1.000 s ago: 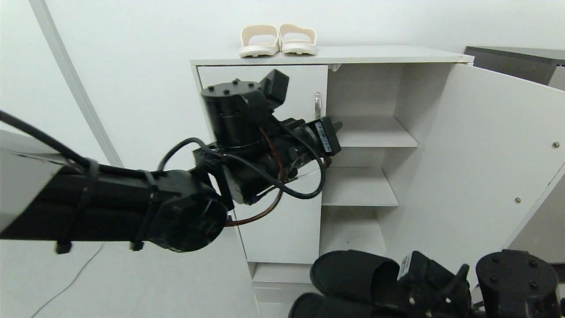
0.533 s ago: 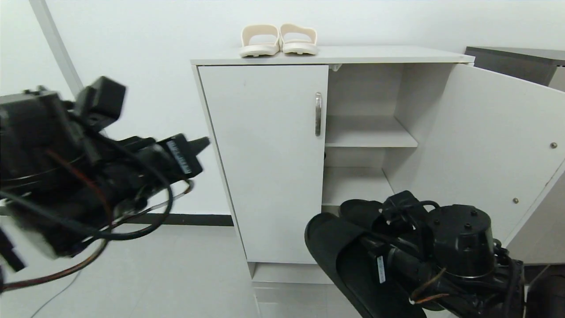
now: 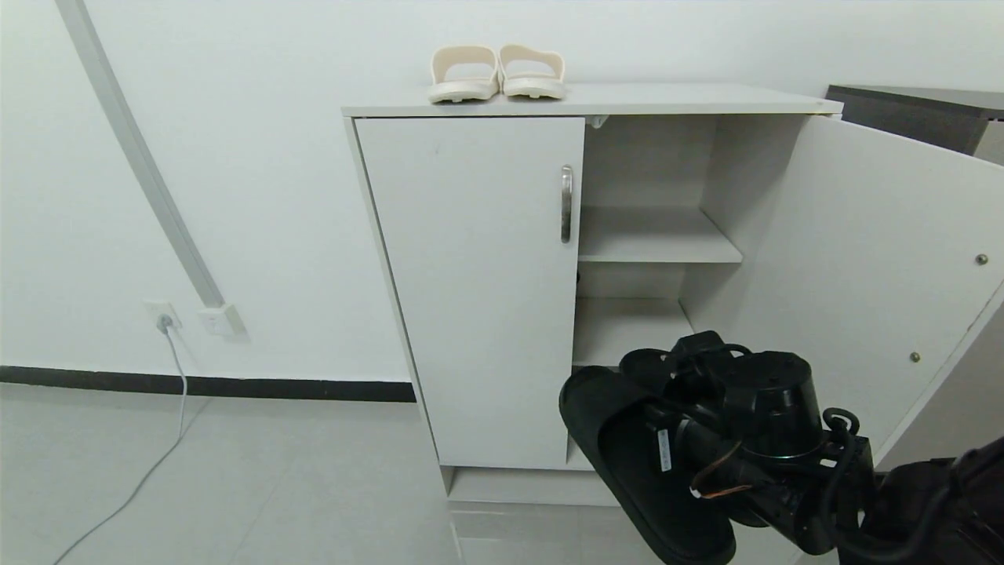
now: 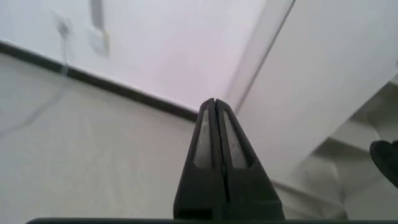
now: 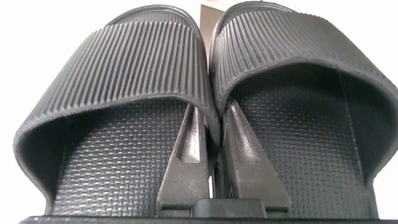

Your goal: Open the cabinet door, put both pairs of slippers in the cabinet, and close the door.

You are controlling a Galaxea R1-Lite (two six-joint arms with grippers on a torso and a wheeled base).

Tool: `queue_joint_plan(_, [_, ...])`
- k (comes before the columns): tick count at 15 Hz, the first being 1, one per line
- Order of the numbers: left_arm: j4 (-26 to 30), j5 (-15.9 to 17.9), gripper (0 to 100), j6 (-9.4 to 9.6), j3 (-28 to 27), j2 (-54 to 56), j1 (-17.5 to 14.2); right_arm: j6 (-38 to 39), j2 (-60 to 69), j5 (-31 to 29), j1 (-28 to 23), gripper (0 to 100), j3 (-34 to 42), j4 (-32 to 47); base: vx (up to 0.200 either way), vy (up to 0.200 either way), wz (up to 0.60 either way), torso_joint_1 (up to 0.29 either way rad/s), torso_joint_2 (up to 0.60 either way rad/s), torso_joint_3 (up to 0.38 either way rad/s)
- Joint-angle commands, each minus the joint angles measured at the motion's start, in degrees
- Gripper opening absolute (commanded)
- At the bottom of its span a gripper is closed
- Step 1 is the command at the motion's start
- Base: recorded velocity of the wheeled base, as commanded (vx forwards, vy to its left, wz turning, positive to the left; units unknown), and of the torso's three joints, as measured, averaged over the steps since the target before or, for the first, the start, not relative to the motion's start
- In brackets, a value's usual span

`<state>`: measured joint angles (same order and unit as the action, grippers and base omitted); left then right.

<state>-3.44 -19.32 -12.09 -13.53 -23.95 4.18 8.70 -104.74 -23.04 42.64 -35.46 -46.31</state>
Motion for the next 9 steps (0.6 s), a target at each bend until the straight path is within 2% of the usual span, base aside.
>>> queue_joint_plan(1, [9.68, 0.78, 0, 2.25, 9.4, 20.53, -6.38, 0.08, -0.99, 0.01, 0.16, 0, -0.05, -0.09, 0.0, 0.0, 0.0, 0.0, 0.0, 0.0])
queue_joint_plan(2, [8.27, 3.15, 0, 2.34, 9.93, 22.9, -4.09, 0.08, -0.9, 0.01, 0.16, 0, 0.22, -0.09, 0.0, 0.0, 0.0, 0.0, 0.0, 0.0])
queue_joint_plan(4, [4.67, 12.03, 0, 2.51, 12.04, 23.95, -4.18, 0.08, -0.99, 0.01, 0.34, 0, 0.22, -0.09, 0.0, 0.0, 0.0, 0.0, 0.0, 0.0])
queue_joint_plan(6, [1.94, 17.3, 0, 2.16, 13.0, 23.95, -4.18, 0.08, -0.99, 0.01, 0.42, 0, 0.22, -0.09, 0.0, 0.0, 0.0, 0.0, 0.0, 0.0])
queue_joint_plan(9, [2.56, 17.21, 0, 2.51, 12.83, 23.95, -4.18, 0.0, -1.08, -0.08, 0.69, 0, 0.13, -0.18, 0.0, 0.0, 0.0, 0.0, 0.0, 0.0])
